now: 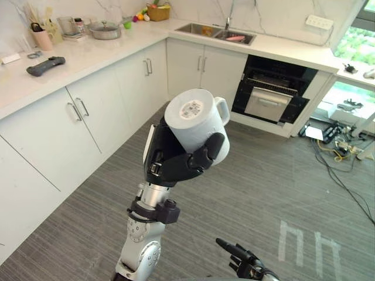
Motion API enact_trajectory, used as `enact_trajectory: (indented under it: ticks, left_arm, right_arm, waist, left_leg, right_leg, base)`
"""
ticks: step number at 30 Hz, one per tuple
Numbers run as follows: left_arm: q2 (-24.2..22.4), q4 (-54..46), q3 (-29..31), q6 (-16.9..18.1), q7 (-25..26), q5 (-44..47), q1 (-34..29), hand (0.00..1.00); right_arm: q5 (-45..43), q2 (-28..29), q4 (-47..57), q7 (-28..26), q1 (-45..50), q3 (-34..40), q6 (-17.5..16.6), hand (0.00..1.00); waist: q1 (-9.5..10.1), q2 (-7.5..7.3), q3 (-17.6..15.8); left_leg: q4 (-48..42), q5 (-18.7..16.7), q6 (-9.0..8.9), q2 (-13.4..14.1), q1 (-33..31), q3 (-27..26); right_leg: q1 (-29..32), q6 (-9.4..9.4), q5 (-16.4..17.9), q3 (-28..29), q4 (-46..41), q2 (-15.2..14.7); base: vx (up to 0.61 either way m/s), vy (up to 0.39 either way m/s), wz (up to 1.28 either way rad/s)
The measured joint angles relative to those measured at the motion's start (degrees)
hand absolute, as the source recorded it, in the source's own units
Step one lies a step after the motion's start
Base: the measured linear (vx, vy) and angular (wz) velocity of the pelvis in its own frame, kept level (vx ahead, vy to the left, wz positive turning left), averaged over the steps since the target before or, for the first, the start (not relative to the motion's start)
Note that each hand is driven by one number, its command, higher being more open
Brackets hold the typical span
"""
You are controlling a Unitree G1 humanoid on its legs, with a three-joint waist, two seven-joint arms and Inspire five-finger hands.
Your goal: Walk over to the sink, pick up the cup, carry it to the dishwasher, place the cup inside the dishwasher, then close the dishwasher door
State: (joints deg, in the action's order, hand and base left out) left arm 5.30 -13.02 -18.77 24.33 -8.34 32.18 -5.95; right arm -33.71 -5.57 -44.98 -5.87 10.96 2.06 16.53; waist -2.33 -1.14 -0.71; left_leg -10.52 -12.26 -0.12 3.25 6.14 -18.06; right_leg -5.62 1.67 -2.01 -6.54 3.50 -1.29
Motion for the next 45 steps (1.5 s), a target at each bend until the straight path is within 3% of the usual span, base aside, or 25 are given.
enact_trajectory:
  ticks: [3,5,7,9,11,13,15,16,19,22,24,25,27,28,32,33,34,35,36,37,39,41,43,44,45]
  left_arm:
    - [-0.06,1.65,3.21,-0.63,1.92,2.79,-4.87,0.00]
    - [0.02,1.81,5.08,-0.67,2.98,2.77,-7.11,0.00]
    - [-0.44,1.84,7.18,-0.65,3.80,2.77,-7.61,0.00]
    - [-0.23,1.82,8.15,-0.67,3.18,2.74,-7.61,0.00]
    - [-0.40,1.81,8.18,-0.77,2.62,2.70,-7.62,0.00]
    - [-1.33,1.71,8.25,-0.83,1.88,2.61,-7.70,0.00]
    - [-2.30,1.73,8.49,-0.84,2.07,2.59,-8.16,0.00]
    - [-2.54,1.93,9.24,-0.83,2.08,2.65,-8.24,0.00]
    - [-2.80,2.85,12.61,-1.43,2.02,3.79,-8.33,0.00]
    - [-1.45,2.49,12.32,-2.30,2.03,4.89,-8.26,0.00]
    - [-0.39,0.60,11.20,-3.13,2.03,4.80,-8.24,0.00]
    - [0.22,-1.34,10.57,-4.08,2.04,4.23,-8.25,0.00]
    - [0.43,-2.58,8.99,-4.04,2.16,3.16,-8.18,0.00]
    - [0.45,-2.67,8.03,-4.04,2.35,1.70,-7.56,0.00]
    - [0.51,-0.78,5.67,-4.95,2.59,0.09,-1.95,0.00]
    - [0.48,0.46,5.32,-5.90,2.62,0.09,-0.77,0.00]
    - [0.57,0.57,5.01,-6.42,2.62,0.10,-1.12,0.00]
    - [0.65,0.54,4.80,-6.40,2.56,0.10,-1.55,0.00]
    - [-0.11,1.67,4.66,-6.21,2.04,0.05,-2.39,0.00]
    - [-0.51,2.04,4.47,-6.73,2.15,-0.21,-3.31,0.00]
    - [0.07,2.29,3.69,-6.69,2.10,-0.65,-3.00,0.00]
    - [0.06,2.99,2.54,-6.29,2.00,-0.76,-3.23,0.00]
    - [-0.14,2.91,1.69,-5.92,1.59,-0.76,-3.47,0.00]
    - [-0.90,2.34,1.40,-5.55,0.82,-0.75,-3.97,0.00]
    - [-1.80,1.94,1.36,-5.30,0.11,-0.76,-4.86,0.00]
  right_arm:
    - [0.18,-2.41,-1.74,-5.12,-1.87,0.10,3.53,1.00]
    - [0.40,-2.88,-2.47,-6.15,-2.36,0.09,4.17,1.00]
    - [0.38,-4.07,-3.51,-7.02,-3.67,-0.13,4.94,1.00]
    - [0.42,-4.69,-4.72,-6.74,-5.52,-0.01,5.35,1.00]
    - [1.02,-5.00,-5.89,-6.79,-6.32,0.17,5.34,1.00]
    - [1.99,-5.49,-7.33,-6.82,-6.90,0.33,5.24,1.00]
    - [2.27,-5.78,-9.58,-6.85,-7.21,1.02,5.04,1.00]
    - [2.29,-5.50,-11.03,-6.73,-7.71,2.06,4.70,1.00]
    - [2.38,-5.27,-11.72,-6.43,-8.13,2.77,4.89,1.00]
    - [2.20,-4.33,-11.35,-5.95,-8.06,5.20,4.88,1.00]
    - [1.16,-3.13,-11.24,-4.66,-8.05,6.82,4.33,1.00]
    - [1.20,-2.40,-10.47,-4.00,-8.04,8.01,3.15,1.00]
    - [1.41,-1.85,-9.01,-4.07,-8.01,9.07,1.50,1.00]
    - [1.92,-1.20,-7.74,-4.06,-7.82,9.17,0.28,1.00]
    - [2.00,2.09,-3.34,-3.41,-7.96,11.13,-5.28,1.00]
    - [2.03,2.86,-2.74,-1.39,-8.08,11.04,-6.88,1.00]
    - [2.11,3.36,-2.38,1.69,-7.82,10.83,-8.01,1.00]
    - [2.12,3.35,-2.45,3.44,-7.41,10.28,-8.25,1.00]
    - [2.47,2.24,-2.84,5.45,-6.88,9.45,-8.89,1.00]
    - [3.20,1.33,-2.84,7.44,-7.18,9.42,-8.90,1.00]
    - [4.82,0.61,-2.79,8.40,-7.40,10.02,-6.89,1.00]
    - [6.53,1.00,-0.80,8.55,-3.89,9.78,-5.23,1.00]
    - [6.95,1.13,2.34,9.41,-0.74,10.64,-4.10,1.00]
    - [7.05,1.05,5.03,10.33,1.09,9.95,-3.71,1.00]
    - [7.14,1.04,6.41,10.64,2.20,9.44,-3.65,1.00]
  waist:
    - [0.31,1.34,-0.60]
    - [1.58,1.33,-1.33]
    - [1.82,1.78,-3.15]
    - [2.06,1.50,-5.20]
    - [2.21,1.33,-5.39]
    - [2.83,1.74,-6.53]
    - [3.84,2.22,-6.82]
    - [4.75,1.83,-6.68]
    - [4.63,1.42,-6.52]
    - [4.55,0.98,-5.93]
    - [4.58,-0.73,-5.03]
    - [4.40,-1.47,-4.99]
    - [3.61,-0.80,-5.06]
    - [2.22,-0.27,-4.91]
    - [-0.83,1.10,-6.19]
    - [-1.76,1.36,-6.64]
    - [-1.68,1.49,-6.74]
    - [-1.65,0.95,-6.76]
    - [-1.33,3.07,-7.29]
    - [-1.11,4.96,-7.36]
    - [-1.69,5.25,-8.39]
    - [-1.72,5.42,-8.55]
    - [-1.56,5.66,-8.81]
    - [-1.28,5.53,-8.84]
    - [-0.74,5.53,-8.83]
  left_leg:
    - [-5.90,-3.14,-2.97,2.43,-1.09,0.17]
    - [-20.00,-3.46,-3.78,4.72,-6.83,1.29]
    - [-34.51,-0.72,-7.12,7.41,-12.90,2.54]
    - [-29.90,-5.83,-4.19,5.29,-14.69,3.09]
    - [-21.58,-4.87,-3.39,2.36,-17.43,4.10]
    - [-9.70,2.82,-3.50,-0.85,-20.17,9.56]
    - [-7.46,11.73,-4.08,-1.54,-20.74,13.49]
    - [-11.26,9.20,0.10,-3.03,-20.92,12.49]
    - [-20.59,0.59,3.08,-4.18,-21.91,10.74]
    - [-20.29,-3.52,4.65,-5.93,-17.56,9.49]
    - [-18.30,-5.40,4.82,-7.93,-13.93,8.62]
    - [-15.34,-6.35,5.51,-9.15,-10.43,8.52]
    - [-9.01,-5.80,6.19,-9.07,-3.71,9.03]
    - [-4.83,-5.18,5.60,-8.30,0.33,10.11]
    - [2.54,-3.71,3.19,-4.40,8.15,12.43]
    - [2.40,-4.14,1.81,-3.62,10.49,12.58]
    - [1.39,-5.49,-0.53,-3.39,13.32,11.99]
    - [0.51,-6.44,-1.74,-4.04,14.76,11.44]
    - [-2.04,-7.39,-2.48,-2.72,16.54,10.84]
    - [-5.15,-8.08,-1.38,-1.20,15.06,10.15]
    - [-5.72,-5.53,-1.55,-0.53,12.66,10.31]
    - [-15.63,-2.88,-1.46,1.73,11.39,10.10]
    - [-32.63,5.11,-3.79,4.48,5.64,10.27]
    - [-47.44,10.30,-5.95,6.42,-1.68,11.51]
    - [-57.59,10.16,-5.08,7.78,-7.04,11.64]
  right_leg:
    - [0.92,-0.78,5.24,0.34,-5.40,1.12]
    - [1.23,-1.31,6.94,0.66,-7.64,1.16]
    - [-0.65,-2.16,8.34,0.46,-8.75,0.92]
    - [-2.45,-1.58,10.19,0.53,-9.70,-1.59]
    - [-2.62,-0.37,11.07,0.39,-9.45,-3.91]
    - [-5.12,1.75,12.45,0.24,-8.46,-6.28]
    - [-7.73,4.06,14.79,0.84,-8.46,-7.21]
    - [-8.57,5.05,16.61,1.75,-9.63,-8.89]
    - [-8.18,6.70,17.65,5.23,-16.50,-11.04]
    - [-4.62,7.68,17.28,5.22,-30.95,-13.34]
    - [0.45,8.08,13.74,5.04,-43.56,-16.28]
    - [4.27,6.28,7.93,4.34,-51.90,-18.34]
    - [10.04,3.33,9.50,4.04,-63.24,-15.96]
    - [13.32,2.52,12.72,2.16,-66.04,-12.56]
    - [25.10,-1.27,18.54,-8.33,-53.69,-4.73]
    - [26.69,-1.83,17.09,-11.52,-43.34,-3.47]
    - [26.20,-3.66,11.22,-13.22,-30.63,-2.04]
    - [25.44,-7.01,3.62,-13.42,-25.42,-1.49]
    - [23.21,-10.91,-1.04,-14.01,-23.86,-0.01]
    - [22.31,-11.18,0.63,-12.72,-23.54,1.71]
    - [21.80,-11.20,4.11,-12.13,-25.52,2.62]
    - [18.88,-10.52,9.14,-11.54,-26.32,4.95]
    - [14.88,-10.36,11.83,-10.24,-25.42,7.04]
    - [12.60,-10.54,13.05,-9.10,-24.76,8.13]
    - [10.57,-10.67,13.79,-7.98,-23.87,8.97]
  base:
    - [0.07,-0.076,0.00]
    - [0.10,-0.100,-0.05]
    - [0.16,-0.054,0.06]
    - [0.19,0.063,0.04]
    - [0.16,0.095,0.07]
    - [0.27,0.191,0.01]
    - [0.38,0.289,-0.21]
    - [0.36,0.209,-0.24]
    - [0.48,0.262,-0.16]
    - [0.39,0.140,-0.16]
    - [0.39,0.076,-0.16]
    - [0.49,0.049,-0.19]
    - [0.48,0.017,-0.10]
    - [0.28,-0.017,0.12]
    - [0.53,-0.116,0.33]
    - [0.58,-0.179,0.25]
    - [0.72,-0.222,0.07]
    - [0.68,-0.185,-0.12]
    - [0.67,-0.157,-0.39]
    - [0.71,-0.189,-0.43]
    - [0.47,-0.178,-0.37]
    - [0.47,-0.179,-0.29]
    - [0.43,-0.134,-0.28]
    - [0.33,-0.087,-0.38]
    - [0.43,-0.105,-0.61]
